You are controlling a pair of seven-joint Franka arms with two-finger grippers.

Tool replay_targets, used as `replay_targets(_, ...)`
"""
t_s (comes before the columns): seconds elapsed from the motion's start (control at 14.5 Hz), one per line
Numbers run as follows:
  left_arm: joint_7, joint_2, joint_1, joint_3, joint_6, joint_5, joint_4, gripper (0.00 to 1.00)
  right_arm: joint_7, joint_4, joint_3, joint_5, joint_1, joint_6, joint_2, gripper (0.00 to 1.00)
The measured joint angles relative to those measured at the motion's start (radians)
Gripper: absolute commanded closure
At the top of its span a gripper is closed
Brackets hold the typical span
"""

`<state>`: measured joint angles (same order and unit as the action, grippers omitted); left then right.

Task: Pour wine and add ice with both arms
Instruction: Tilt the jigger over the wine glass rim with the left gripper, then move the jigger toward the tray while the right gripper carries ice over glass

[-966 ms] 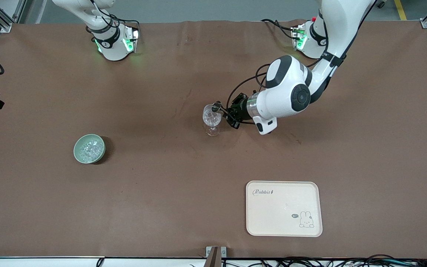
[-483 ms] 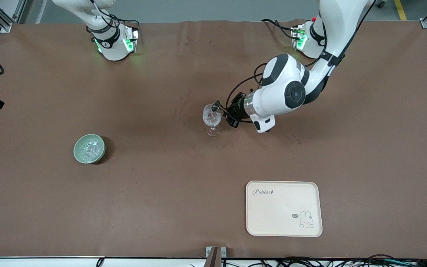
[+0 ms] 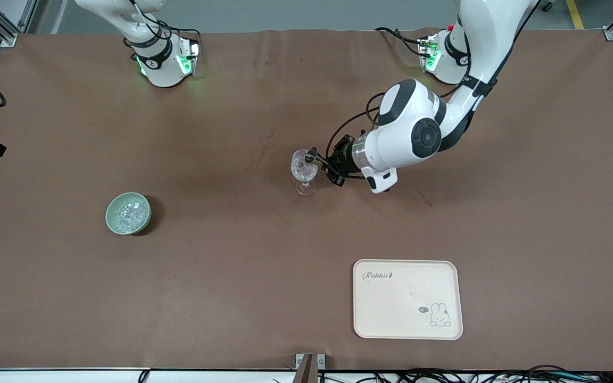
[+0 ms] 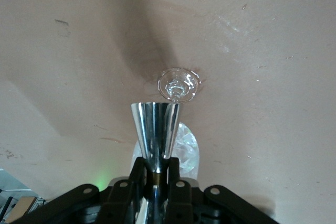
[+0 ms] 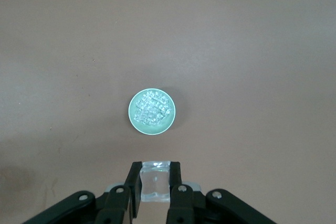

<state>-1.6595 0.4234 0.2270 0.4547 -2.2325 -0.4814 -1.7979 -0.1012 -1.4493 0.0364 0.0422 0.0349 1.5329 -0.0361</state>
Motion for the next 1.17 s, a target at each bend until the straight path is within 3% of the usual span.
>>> replay_targets(0.55,0.136,0.026,-0.020,-0.002,0.000,-0.160,0.041,1.00,-0.005,0.000,-0.014,-0.001,-0.006,-0.044,0.000,0.99)
replay_targets(0.9,0.255,0.050,-0.163,-0.005,0.100,-0.283,0.102,0.99,-0.185,-0.001,-0.109,-0.022,-0.078,-0.093,0.000,0.99)
replay_targets(1.17,0.317,0.153,-0.270,-0.006,0.139,-0.350,0.205,1.00,-0.396,-0.002,-0.140,-0.073,-0.193,-0.093,-0.004,0.99)
